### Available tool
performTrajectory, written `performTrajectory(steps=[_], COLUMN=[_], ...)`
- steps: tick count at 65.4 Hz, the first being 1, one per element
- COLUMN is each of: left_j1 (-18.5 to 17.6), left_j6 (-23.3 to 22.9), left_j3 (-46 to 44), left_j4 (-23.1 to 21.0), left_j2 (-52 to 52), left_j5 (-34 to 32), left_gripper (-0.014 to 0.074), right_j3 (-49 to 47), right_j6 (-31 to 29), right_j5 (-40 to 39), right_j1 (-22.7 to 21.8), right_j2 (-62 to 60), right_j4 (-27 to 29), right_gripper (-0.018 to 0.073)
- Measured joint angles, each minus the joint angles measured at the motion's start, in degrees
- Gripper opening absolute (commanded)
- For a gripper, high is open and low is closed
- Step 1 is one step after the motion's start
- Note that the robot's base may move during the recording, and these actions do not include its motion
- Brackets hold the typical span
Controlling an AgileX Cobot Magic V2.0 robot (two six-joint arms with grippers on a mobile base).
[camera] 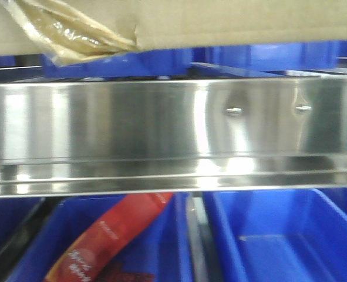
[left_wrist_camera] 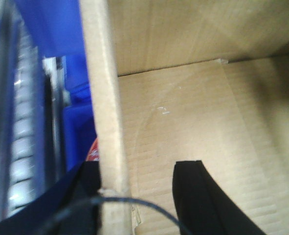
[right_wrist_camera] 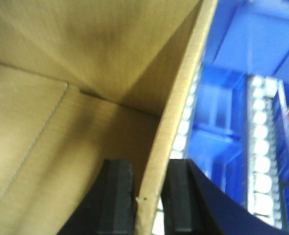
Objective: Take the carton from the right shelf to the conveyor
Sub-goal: 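Lift the carton with both grippers and pull it off the shelf, then hold the carton with both grippers while the base drives away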
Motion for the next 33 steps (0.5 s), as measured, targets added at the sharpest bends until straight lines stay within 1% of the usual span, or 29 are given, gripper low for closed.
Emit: performTrajectory(steps=[33], left_j1=[0.0], left_j6=[0.0], left_j3=[0.0], left_j4=[0.7], left_j2=[-0.3], left_j5=[-0.2], left_gripper=[-0.0017], right_j3=[0.1], right_j6=[0.0], right_j5=[-2.1], right_j1=[-0.1], right_j2=[-0.1], right_j4=[0.0], right_gripper=[-0.0058])
